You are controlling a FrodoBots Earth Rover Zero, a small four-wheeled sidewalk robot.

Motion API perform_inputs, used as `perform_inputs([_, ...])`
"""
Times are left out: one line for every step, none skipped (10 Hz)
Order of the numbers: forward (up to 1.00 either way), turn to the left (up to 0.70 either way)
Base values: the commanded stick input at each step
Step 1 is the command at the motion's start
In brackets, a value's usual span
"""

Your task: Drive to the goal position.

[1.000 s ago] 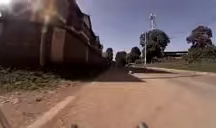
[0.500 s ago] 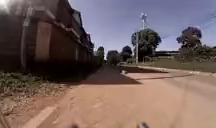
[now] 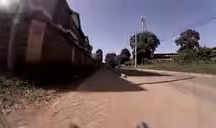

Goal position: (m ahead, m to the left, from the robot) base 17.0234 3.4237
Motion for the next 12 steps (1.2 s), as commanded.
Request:
perform_inputs([1.0, 0.01])
perform_inputs([1.0, 0.11])
perform_inputs([1.0, 0.33])
perform_inputs([1.0, 0.09])
perform_inputs([1.0, 0.03])
perform_inputs([1.0, 0.0])
perform_inputs([1.0, 0.0])
perform_inputs([1.0, 0.0])
perform_inputs([1.0, 0.0])
perform_inputs([1.0, 0.0])
perform_inputs([1.0, 0.0])
perform_inputs([1.0, 0.0])
